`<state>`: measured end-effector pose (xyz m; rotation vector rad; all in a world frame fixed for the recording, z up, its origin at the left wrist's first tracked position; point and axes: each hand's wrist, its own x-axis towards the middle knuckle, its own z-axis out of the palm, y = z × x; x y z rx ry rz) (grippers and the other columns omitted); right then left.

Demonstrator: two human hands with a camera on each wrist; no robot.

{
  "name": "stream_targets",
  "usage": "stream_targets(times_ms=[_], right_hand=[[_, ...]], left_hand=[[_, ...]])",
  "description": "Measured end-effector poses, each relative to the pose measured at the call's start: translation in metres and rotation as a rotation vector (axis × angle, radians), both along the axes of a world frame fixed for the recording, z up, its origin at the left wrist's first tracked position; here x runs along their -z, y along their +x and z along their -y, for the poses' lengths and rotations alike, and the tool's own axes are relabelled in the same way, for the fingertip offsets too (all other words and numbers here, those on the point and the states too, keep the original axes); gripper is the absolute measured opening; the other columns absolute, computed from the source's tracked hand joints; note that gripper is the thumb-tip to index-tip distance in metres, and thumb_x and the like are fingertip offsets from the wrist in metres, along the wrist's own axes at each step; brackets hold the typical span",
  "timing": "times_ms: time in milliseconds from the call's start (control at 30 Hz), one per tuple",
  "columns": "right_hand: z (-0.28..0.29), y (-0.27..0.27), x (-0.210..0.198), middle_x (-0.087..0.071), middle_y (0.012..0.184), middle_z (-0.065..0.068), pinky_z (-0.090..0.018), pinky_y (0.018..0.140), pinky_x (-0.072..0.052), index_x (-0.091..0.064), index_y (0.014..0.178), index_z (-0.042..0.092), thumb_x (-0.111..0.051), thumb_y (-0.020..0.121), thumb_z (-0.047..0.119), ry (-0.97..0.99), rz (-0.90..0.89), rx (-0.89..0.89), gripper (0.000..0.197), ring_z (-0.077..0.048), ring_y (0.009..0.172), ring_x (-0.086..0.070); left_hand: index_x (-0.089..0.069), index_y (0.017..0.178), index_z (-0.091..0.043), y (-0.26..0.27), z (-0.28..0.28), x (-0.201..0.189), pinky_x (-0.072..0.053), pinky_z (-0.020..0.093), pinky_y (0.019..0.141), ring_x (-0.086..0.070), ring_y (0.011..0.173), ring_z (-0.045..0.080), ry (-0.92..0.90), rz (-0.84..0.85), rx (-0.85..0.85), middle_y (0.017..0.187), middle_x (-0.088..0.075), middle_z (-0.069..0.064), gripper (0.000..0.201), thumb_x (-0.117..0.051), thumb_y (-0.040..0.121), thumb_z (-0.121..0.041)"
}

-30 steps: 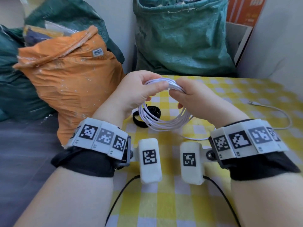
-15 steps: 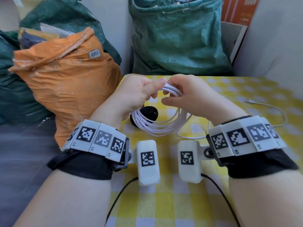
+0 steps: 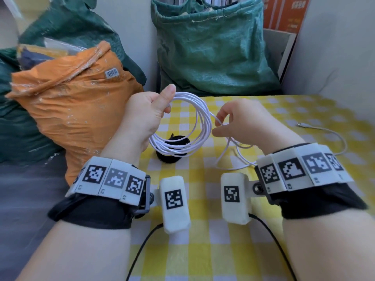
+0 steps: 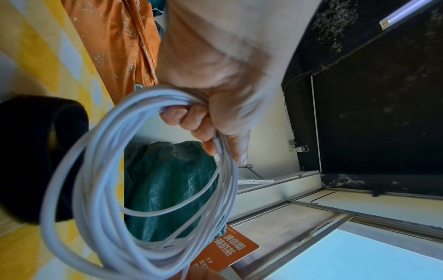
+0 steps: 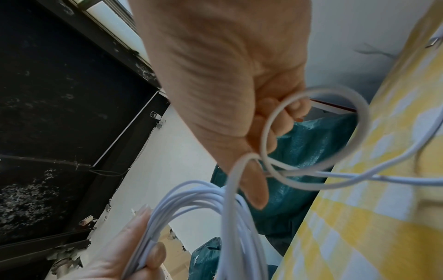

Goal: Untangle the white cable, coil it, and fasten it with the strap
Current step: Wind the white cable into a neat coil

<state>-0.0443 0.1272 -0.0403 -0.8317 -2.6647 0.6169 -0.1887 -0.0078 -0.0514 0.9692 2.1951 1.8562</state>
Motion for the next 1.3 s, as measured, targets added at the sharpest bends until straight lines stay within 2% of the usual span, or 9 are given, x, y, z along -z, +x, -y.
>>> stream_targets(times_ms=[233,367,467,567,667,767,933,1067,1300], right_hand=[[-0.003,-0.002,0.002,-0.071,0.070,-0.002,-0.036,0.066,-0.057,-0.056,0.078,0.021,-0.049,0.091,0.019,-0.121,-0.208,0.145,0.015,-0.020,0.069,-0.069],[-0.004,-0.001,-0.002,-0.062,0.087,-0.004,-0.035,0.071,-0.046,-0.057,0.105,0.020,-0.047,0.091,0.018,0.010,-0.441,0.211,0.016,-0.030,0.085,-0.056],[-0.003,0.002,-0.005,-0.051,0.090,-0.002,-0.029,0.066,-0.028,-0.045,0.123,0.020,-0.049,0.094,0.018,0.024,-0.407,0.150,0.030,-0.026,0.082,-0.046],[-0.005,0.002,-0.005,-0.058,0.122,-0.010,-0.027,0.076,-0.038,-0.046,0.134,0.019,-0.047,0.095,0.021,-0.007,-0.166,0.154,0.038,-0.030,0.106,-0.055],[-0.003,0.004,-0.006,-0.068,0.101,-0.010,-0.036,0.080,-0.055,-0.069,0.102,0.020,-0.050,0.086,0.013,-0.109,-0.165,0.205,0.026,-0.032,0.092,-0.065],[-0.002,0.005,-0.010,-0.068,0.091,-0.008,-0.033,0.077,-0.054,-0.062,0.078,0.025,-0.055,0.079,0.011,-0.068,-0.236,0.310,0.016,-0.029,0.086,-0.065],[-0.008,0.003,-0.008,-0.055,0.120,-0.006,-0.032,0.080,-0.047,-0.065,0.108,0.030,-0.062,0.080,0.005,0.039,-0.270,0.260,0.038,-0.026,0.109,-0.053],[0.004,-0.001,-0.013,-0.052,0.100,0.006,-0.012,0.074,-0.029,-0.068,0.106,0.026,-0.058,0.080,0.006,0.056,-0.554,0.115,0.035,-0.008,0.095,-0.049],[0.035,-0.014,-0.009,-0.070,0.088,0.010,-0.027,0.076,-0.052,-0.066,0.109,0.024,-0.060,0.087,0.040,-0.283,-0.491,-0.210,0.028,-0.008,0.078,-0.063]], left_hand=[[-0.050,0.051,-0.019,0.002,-0.001,-0.001,-0.026,0.028,0.050,-0.028,0.047,0.013,0.028,0.012,0.000,0.043,-0.035,-0.010,0.048,-0.059,0.073,-0.060],[-0.049,0.051,-0.019,0.004,-0.002,-0.002,-0.026,0.027,0.049,-0.028,0.043,0.010,0.027,0.017,0.020,0.039,-0.034,-0.014,0.047,-0.059,0.072,-0.060],[-0.049,0.051,-0.019,0.005,-0.003,-0.001,-0.026,0.027,0.049,-0.028,0.043,0.010,0.028,0.028,0.037,0.041,-0.033,-0.012,0.049,-0.061,0.081,-0.056],[-0.050,0.053,-0.018,0.006,-0.004,-0.001,-0.026,0.026,0.049,-0.027,0.039,0.007,0.016,0.029,0.051,0.043,-0.031,-0.009,0.047,-0.059,0.084,-0.052],[-0.052,0.056,-0.016,0.007,-0.003,0.000,-0.026,0.026,0.048,-0.027,0.037,0.006,-0.027,0.033,0.072,0.040,-0.030,-0.013,0.046,-0.059,0.083,-0.053],[-0.052,0.058,-0.014,0.009,-0.003,0.000,-0.026,0.024,0.047,-0.026,0.036,0.006,-0.058,0.036,0.082,0.039,-0.030,-0.013,0.046,-0.059,0.083,-0.052],[-0.053,0.059,-0.014,0.012,-0.002,-0.001,-0.027,0.023,0.046,-0.026,0.036,0.007,-0.083,0.036,0.109,0.038,-0.031,-0.013,0.046,-0.058,0.084,-0.052],[-0.053,0.058,-0.014,0.014,-0.002,-0.002,-0.026,0.024,0.046,-0.027,0.036,0.006,-0.093,0.038,0.134,0.038,-0.031,-0.013,0.046,-0.058,0.085,-0.051],[-0.049,0.055,-0.014,0.019,-0.001,-0.005,-0.024,0.022,0.042,-0.024,0.039,0.009,-0.092,0.037,0.245,0.041,-0.029,-0.012,0.051,-0.062,0.079,-0.057]])
